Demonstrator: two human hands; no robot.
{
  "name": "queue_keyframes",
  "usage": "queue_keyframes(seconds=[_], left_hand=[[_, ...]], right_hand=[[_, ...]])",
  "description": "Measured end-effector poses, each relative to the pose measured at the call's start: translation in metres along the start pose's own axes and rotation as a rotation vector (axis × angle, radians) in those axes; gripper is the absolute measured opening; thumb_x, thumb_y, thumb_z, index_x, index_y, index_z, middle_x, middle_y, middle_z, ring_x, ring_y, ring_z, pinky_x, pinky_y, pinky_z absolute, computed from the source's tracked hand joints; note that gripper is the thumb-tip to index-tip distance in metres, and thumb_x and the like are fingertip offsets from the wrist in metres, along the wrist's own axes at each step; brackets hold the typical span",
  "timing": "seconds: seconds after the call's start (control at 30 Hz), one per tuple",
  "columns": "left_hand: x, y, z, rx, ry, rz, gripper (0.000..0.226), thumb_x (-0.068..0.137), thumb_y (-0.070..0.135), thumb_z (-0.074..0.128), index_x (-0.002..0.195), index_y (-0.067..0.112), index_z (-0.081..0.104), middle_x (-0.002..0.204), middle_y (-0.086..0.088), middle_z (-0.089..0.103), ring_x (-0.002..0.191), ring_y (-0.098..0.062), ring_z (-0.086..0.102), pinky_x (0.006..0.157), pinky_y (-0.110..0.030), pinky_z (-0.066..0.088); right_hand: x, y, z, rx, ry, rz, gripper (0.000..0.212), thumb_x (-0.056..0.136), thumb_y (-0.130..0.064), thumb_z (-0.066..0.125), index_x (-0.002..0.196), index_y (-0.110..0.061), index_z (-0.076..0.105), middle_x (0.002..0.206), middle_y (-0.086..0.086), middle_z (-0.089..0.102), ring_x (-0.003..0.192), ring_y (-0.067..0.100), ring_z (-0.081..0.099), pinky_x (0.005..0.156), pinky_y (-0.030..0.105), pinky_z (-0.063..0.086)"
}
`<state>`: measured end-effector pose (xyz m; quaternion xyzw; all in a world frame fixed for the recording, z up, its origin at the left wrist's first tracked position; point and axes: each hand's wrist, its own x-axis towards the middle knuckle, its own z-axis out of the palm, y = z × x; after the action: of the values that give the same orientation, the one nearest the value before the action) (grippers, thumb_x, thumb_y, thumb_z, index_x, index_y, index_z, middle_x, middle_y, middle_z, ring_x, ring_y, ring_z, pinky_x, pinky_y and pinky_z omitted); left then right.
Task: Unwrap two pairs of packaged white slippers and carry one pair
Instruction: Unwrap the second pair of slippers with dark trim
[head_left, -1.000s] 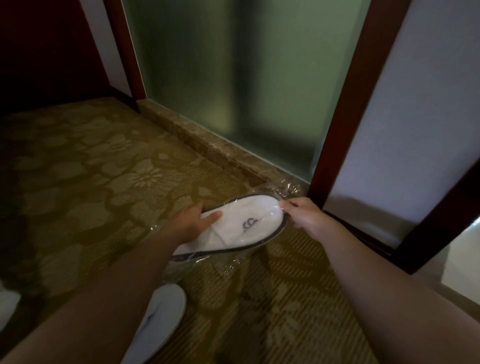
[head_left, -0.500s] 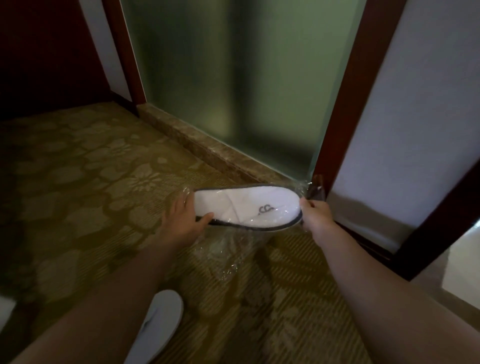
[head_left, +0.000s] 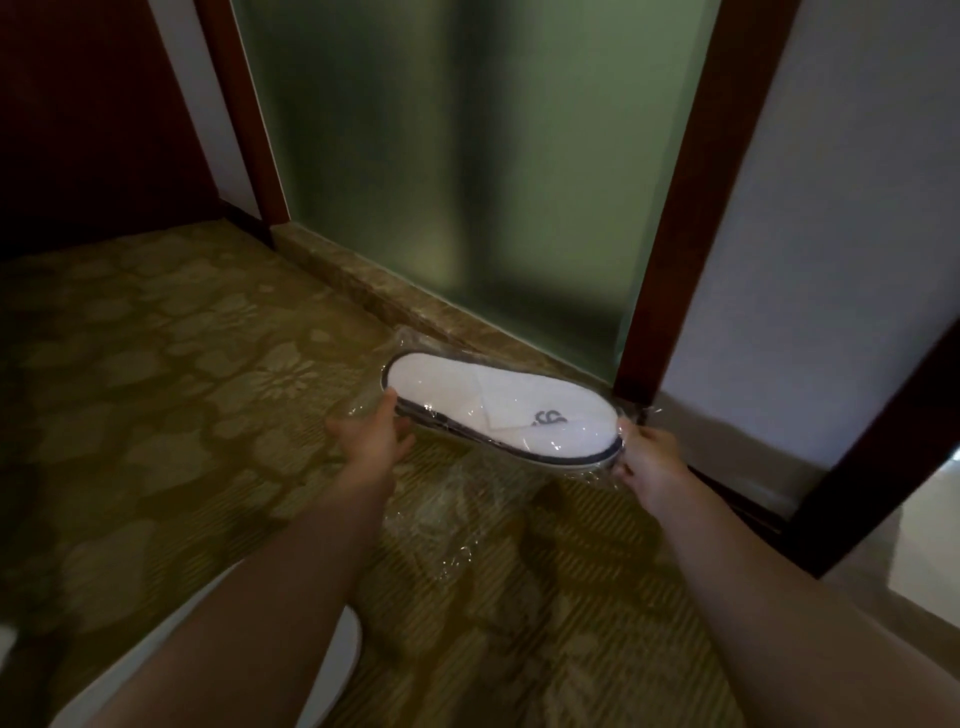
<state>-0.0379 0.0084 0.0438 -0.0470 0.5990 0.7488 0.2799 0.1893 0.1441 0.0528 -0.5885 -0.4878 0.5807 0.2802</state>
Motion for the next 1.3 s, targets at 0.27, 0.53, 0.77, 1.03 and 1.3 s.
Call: queue_keyframes(seconds=[0.27, 0.53, 0.77, 1.03, 1.3], left_hand=[[0.011, 0.004, -0.016, 0.225, 0.093, 0.075, 0.023, 0.091, 0.015, 0.054, 0.068, 0.014, 0.052, 0.059, -0.003, 0.056, 0.048, -0.013, 0.052, 0.041, -0.021, 0.043], [0.015, -0.001, -0.021, 0.246, -0.033, -0.006, 0.023, 0.092, 0.003, 0.042, 0.072, 0.010, 0.052, 0.071, -0.009, 0.059, 0.034, -0.006, 0.060, 0.043, -0.020, 0.049], [0.009, 0.001, -0.032, 0.355, -0.121, -0.135, 0.038, 0.090, 0.044, 0.044, 0.111, 0.015, 0.058, 0.098, -0.006, 0.065, 0.076, -0.018, 0.061, 0.069, -0.032, 0.050], [-0.005, 0.005, -0.032, 0.598, -0.429, -0.227, 0.043, 0.086, 0.051, 0.053, 0.115, 0.018, 0.056, 0.097, -0.008, 0.065, 0.080, -0.019, 0.065, 0.064, -0.030, 0.054], [-0.009, 0.001, -0.038, 0.715, -0.517, -0.284, 0.048, 0.083, 0.034, 0.065, 0.121, 0.006, 0.061, 0.116, -0.020, 0.066, 0.105, -0.030, 0.066, 0.086, -0.037, 0.055]], right_hand=[[0.006, 0.000, -0.019, 0.062, 0.058, -0.021, 0.033, 0.097, -0.031, 0.047, 0.114, -0.005, 0.059, 0.088, 0.009, 0.058, 0.079, 0.022, 0.057, 0.072, 0.032, 0.048], [0.009, 0.002, -0.021, 0.069, 0.331, -0.103, 0.047, 0.100, -0.033, 0.033, 0.122, 0.001, 0.058, 0.108, 0.013, 0.060, 0.111, 0.036, 0.057, 0.088, 0.037, 0.044], [0.013, 0.011, -0.027, 0.080, 0.366, -0.146, 0.044, 0.100, -0.032, 0.034, 0.114, 0.000, 0.061, 0.107, 0.016, 0.062, 0.101, 0.032, 0.057, 0.097, 0.044, 0.044], [0.011, 0.017, -0.035, 0.068, 0.348, -0.131, 0.045, 0.100, -0.028, 0.036, 0.116, 0.005, 0.061, 0.118, 0.027, 0.062, 0.111, 0.039, 0.057, 0.094, 0.041, 0.044], [0.002, 0.009, -0.026, 0.128, 0.191, -0.071, 0.026, 0.094, -0.036, 0.049, 0.091, -0.012, 0.058, 0.097, 0.021, 0.063, 0.100, 0.035, 0.061, 0.097, 0.049, 0.048]])
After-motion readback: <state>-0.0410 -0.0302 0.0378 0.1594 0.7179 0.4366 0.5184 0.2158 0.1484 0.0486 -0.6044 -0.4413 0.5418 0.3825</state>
